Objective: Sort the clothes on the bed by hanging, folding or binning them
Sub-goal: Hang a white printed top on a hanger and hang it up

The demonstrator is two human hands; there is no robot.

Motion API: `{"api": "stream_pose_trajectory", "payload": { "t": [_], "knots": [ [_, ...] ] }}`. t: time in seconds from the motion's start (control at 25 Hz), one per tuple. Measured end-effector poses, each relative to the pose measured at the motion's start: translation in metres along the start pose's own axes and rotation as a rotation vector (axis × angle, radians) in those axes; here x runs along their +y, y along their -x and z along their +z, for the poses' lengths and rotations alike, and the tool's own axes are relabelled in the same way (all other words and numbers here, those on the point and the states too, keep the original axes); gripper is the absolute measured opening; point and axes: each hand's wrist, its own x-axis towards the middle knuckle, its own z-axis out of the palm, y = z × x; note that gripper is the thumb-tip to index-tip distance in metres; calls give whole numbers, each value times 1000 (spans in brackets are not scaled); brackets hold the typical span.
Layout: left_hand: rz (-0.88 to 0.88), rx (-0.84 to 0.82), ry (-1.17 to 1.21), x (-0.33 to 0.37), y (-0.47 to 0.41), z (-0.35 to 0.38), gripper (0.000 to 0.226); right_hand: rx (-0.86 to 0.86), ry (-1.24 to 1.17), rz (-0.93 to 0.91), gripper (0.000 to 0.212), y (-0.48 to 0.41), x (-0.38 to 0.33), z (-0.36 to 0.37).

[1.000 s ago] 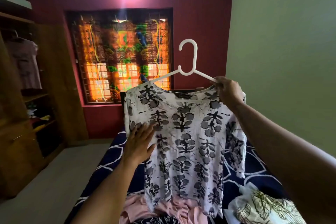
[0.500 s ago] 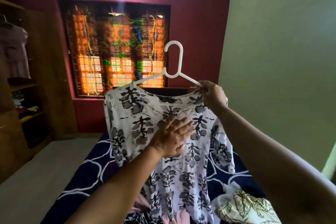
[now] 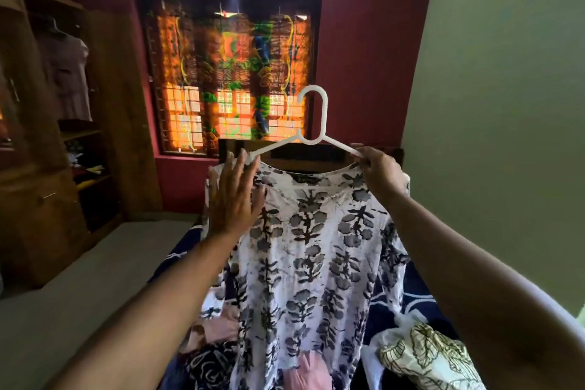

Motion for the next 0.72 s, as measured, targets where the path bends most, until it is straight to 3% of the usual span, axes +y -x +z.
{"api": "stream_pose_trajectory", "payload": {
  "t": [0.12, 0.2, 0.32, 0.56, 0.64, 0.72],
  "knots": [
    [-96, -105, -42, -11, -36, -18, 56, -25, -17, -48, 30, 8, -1, 13],
    [-109, -269, 110, -16, -43, -23, 37, -29, -19, -104, 30, 13, -5, 16],
    [-269, -453, 369, -24, -39, -19, 13, -42, 27, -208, 33, 20, -10, 13],
    [-112, -231, 232, -24, -38, -31, 9, -116, 109, -392, 71, 37, -44, 9],
    [-68, -220, 228, -27, -36, -30, 8, -102, 116, -441, 64, 41, -59, 22],
    [-65, -222, 229, -36, -30, -30, 4, -43, 86, -359, 43, 44, -68, 30]
  ]
}}
